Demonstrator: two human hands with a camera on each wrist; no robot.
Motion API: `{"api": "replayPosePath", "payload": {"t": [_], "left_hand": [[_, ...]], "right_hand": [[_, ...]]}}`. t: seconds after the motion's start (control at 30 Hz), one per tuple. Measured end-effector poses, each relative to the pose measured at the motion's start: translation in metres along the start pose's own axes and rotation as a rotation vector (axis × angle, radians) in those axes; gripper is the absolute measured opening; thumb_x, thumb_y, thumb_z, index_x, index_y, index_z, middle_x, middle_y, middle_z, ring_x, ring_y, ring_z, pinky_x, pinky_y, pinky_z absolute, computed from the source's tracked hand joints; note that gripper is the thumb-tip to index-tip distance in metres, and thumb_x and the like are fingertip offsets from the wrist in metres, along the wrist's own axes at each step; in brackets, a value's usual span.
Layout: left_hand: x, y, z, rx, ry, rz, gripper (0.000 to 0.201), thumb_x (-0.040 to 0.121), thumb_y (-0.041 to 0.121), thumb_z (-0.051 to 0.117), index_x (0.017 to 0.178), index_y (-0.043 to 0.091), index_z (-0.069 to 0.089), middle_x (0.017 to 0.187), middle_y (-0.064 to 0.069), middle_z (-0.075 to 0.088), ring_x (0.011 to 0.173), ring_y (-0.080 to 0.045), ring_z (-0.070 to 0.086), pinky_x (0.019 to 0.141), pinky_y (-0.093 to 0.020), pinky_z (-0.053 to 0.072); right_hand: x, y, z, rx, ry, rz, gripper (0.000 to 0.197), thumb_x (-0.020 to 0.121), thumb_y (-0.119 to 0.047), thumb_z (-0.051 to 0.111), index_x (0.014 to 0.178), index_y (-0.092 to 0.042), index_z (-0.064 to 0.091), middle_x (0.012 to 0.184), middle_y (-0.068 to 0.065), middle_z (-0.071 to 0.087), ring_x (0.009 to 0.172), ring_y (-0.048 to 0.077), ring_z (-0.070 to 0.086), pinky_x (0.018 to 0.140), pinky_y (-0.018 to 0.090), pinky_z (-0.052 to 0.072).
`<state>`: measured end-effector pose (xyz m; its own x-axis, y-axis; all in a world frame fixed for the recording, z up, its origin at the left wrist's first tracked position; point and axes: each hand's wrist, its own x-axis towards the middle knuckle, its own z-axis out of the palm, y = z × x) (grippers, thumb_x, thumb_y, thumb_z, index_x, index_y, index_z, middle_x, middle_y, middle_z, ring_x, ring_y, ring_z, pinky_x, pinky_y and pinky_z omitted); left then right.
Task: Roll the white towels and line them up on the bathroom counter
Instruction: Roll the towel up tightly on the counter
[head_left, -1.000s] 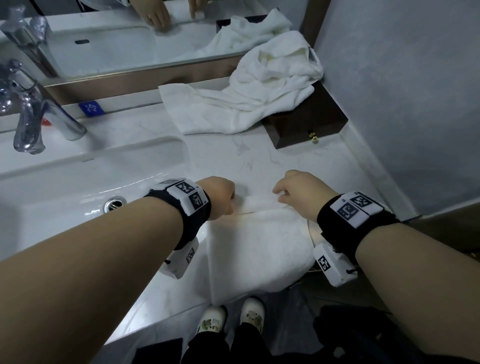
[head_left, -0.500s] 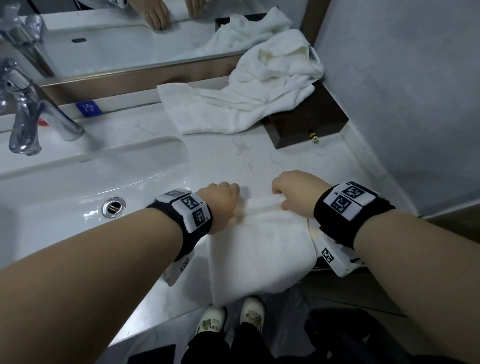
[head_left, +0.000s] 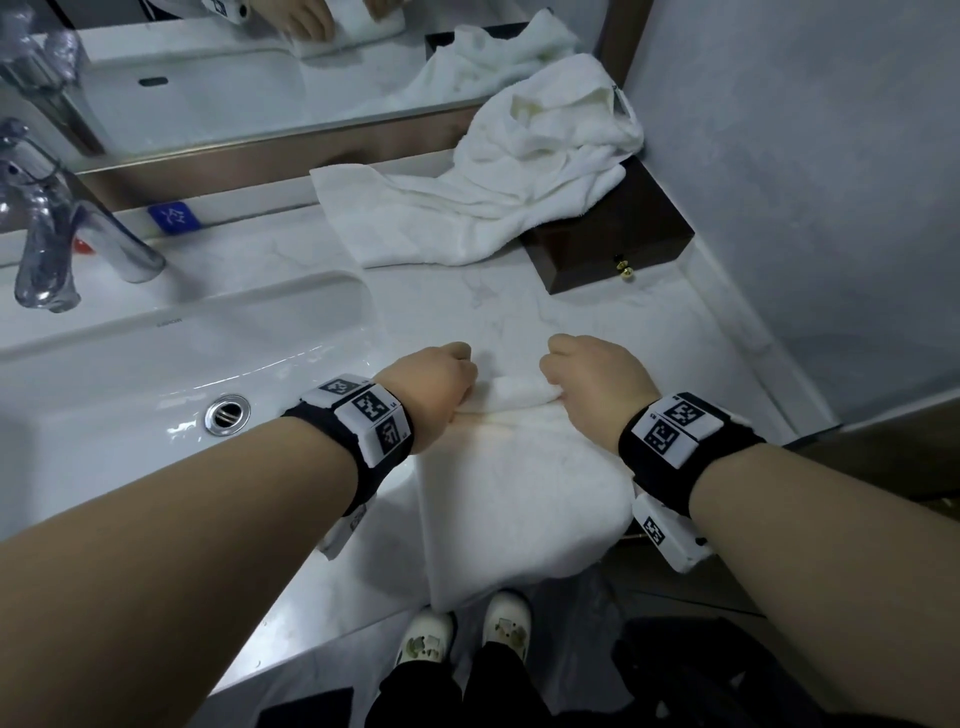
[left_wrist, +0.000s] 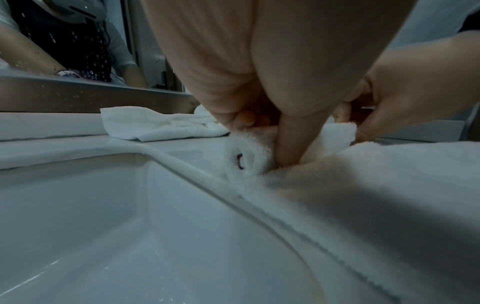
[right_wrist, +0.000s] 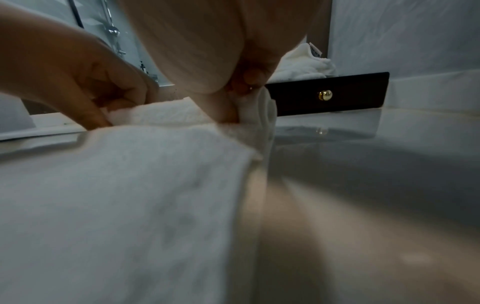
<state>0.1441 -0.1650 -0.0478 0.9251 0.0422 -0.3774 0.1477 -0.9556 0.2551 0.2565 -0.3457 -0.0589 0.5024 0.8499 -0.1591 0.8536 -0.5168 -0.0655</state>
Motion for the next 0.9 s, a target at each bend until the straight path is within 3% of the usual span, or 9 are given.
{"api": "replayPosePath", "payload": {"t": [0.17, 0.33, 0.47, 0.6, 0.73, 0.83, 0.9], "left_hand": [[-0.007, -0.002, -0.003, -0.066, -0.072, -0.026, 0.019, 0.083, 0.005, 0.046, 0.085, 0.02, 0.058, 0.106, 0.006, 0.048, 0.084, -0.02, 0.056, 0.072, -0.029, 0.045], [-0.008, -0.002, -0.005, -0.054, -0.086, -0.073, 0.009, 0.092, 0.014, 0.052, 0.098, 0.02, 0.053, 0.109, 0.0, 0.055, 0.09, -0.021, 0.055, 0.078, -0.03, 0.046], [-0.007, 0.006, -0.008, -0.079, -0.11, -0.158, 0.025, 0.09, 0.018, 0.058, 0.114, 0.013, 0.053, 0.108, -0.003, 0.061, 0.095, -0.024, 0.058, 0.08, -0.033, 0.049], [-0.004, 0.016, -0.011, -0.021, -0.163, -0.212, 0.01, 0.088, 0.013, 0.056, 0.098, 0.014, 0.057, 0.096, -0.004, 0.059, 0.082, -0.023, 0.053, 0.071, -0.029, 0.044], [-0.001, 0.018, -0.011, -0.003, -0.214, -0.244, 0.031, 0.091, 0.017, 0.058, 0.12, 0.007, 0.062, 0.118, -0.008, 0.065, 0.092, -0.023, 0.059, 0.074, -0.027, 0.045], [0.0, 0.02, -0.01, 0.025, -0.207, -0.23, 0.034, 0.091, 0.02, 0.06, 0.123, 0.008, 0.061, 0.121, -0.008, 0.063, 0.105, -0.024, 0.061, 0.08, -0.028, 0.047], [0.0, 0.02, -0.009, 0.043, -0.202, -0.218, 0.033, 0.091, 0.022, 0.062, 0.121, 0.009, 0.061, 0.119, -0.008, 0.064, 0.107, -0.025, 0.061, 0.082, -0.029, 0.048]], "right_hand": [[-0.015, -0.006, 0.005, 0.059, 0.044, -0.02, 0.032, 0.056, 0.02, 0.056, 0.063, -0.01, 0.045, 0.072, 0.004, 0.043, 0.061, 0.02, 0.034, 0.05, 0.03, 0.023], [-0.021, -0.004, 0.006, 0.102, -0.005, 0.074, 0.006, 0.078, -0.004, 0.049, 0.076, -0.008, 0.053, 0.082, -0.006, 0.038, 0.071, 0.018, 0.038, 0.061, 0.027, 0.025], [-0.026, -0.008, 0.003, 0.142, -0.02, 0.108, 0.016, 0.088, -0.015, 0.045, 0.077, -0.008, 0.055, 0.082, -0.006, 0.04, 0.072, 0.018, 0.041, 0.062, 0.028, 0.028], [-0.032, -0.01, 0.002, 0.169, -0.026, 0.121, 0.016, 0.093, -0.016, 0.044, 0.08, -0.011, 0.053, 0.084, -0.004, 0.042, 0.07, 0.021, 0.044, 0.061, 0.031, 0.031], [-0.031, -0.007, -0.001, 0.302, -0.047, 0.173, 0.01, 0.096, -0.022, 0.048, 0.091, -0.015, 0.053, 0.092, -0.004, 0.047, 0.075, 0.02, 0.049, 0.065, 0.032, 0.039], [-0.028, -0.005, -0.003, 0.348, -0.103, 0.227, 0.01, 0.095, -0.027, 0.054, 0.101, -0.019, 0.054, 0.095, -0.007, 0.045, 0.081, 0.017, 0.051, 0.068, 0.027, 0.037], [-0.026, -0.004, -0.004, 0.354, -0.134, 0.238, 0.023, 0.095, -0.029, 0.055, 0.116, -0.021, 0.052, 0.103, -0.005, 0.049, 0.087, 0.017, 0.051, 0.074, 0.028, 0.041]]}}
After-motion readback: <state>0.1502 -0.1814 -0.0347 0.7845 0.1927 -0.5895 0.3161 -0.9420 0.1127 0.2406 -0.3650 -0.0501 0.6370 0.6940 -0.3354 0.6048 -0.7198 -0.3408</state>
